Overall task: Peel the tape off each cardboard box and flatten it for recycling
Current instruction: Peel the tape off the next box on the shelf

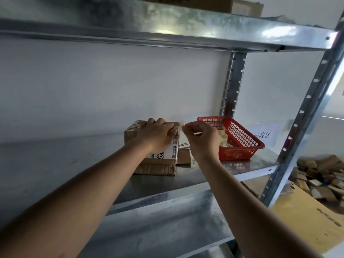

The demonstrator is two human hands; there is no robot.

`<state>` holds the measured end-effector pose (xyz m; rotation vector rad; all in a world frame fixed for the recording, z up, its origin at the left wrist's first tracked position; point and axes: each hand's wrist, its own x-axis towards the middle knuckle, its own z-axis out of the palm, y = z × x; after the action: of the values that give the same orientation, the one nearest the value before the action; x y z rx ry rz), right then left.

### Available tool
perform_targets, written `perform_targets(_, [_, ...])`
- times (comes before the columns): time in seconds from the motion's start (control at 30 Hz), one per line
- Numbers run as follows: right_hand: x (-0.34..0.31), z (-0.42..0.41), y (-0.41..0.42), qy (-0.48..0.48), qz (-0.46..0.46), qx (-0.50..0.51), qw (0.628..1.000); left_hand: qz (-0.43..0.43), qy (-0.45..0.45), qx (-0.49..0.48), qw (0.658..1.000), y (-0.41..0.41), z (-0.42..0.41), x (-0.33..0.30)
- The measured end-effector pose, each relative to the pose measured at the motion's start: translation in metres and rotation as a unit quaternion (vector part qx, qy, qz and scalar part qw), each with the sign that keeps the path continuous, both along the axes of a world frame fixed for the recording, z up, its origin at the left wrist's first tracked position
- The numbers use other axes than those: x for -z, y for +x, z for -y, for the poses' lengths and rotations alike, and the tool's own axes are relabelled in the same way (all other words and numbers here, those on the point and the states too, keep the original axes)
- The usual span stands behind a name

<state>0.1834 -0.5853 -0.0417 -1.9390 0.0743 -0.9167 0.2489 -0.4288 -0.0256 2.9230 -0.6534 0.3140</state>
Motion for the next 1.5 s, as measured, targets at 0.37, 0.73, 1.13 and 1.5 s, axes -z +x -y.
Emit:
perform_targets(0.37, [0.007, 0.112, 0.015, -0.201, -0.07, 0.068, 0.975, 0.004, -0.017, -0.086, 0.996, 0.0, 0.078, -0.001])
perform_targets(0.73, [0.011, 0.139, 0.024, -0.312, -0.208, 0.008, 0.927, 0.004, -0.029, -0.122, 0.992, -0.008, 0.097, 0.002])
perform_targets(1.13, [0.004, 0.133, 0.014, -0.251, -0.074, -0.014, 0.965, -0.015, -0.035, -0.107, 0.994, -0.011, 0.09, 0.002])
perform_targets(1.5, [0.013, 0.09, 0.018, -0.291, 0.0, -0.175, 0.941, -0.023, -0.053, -0.084, 0.995, -0.02, 0.066, -0.016])
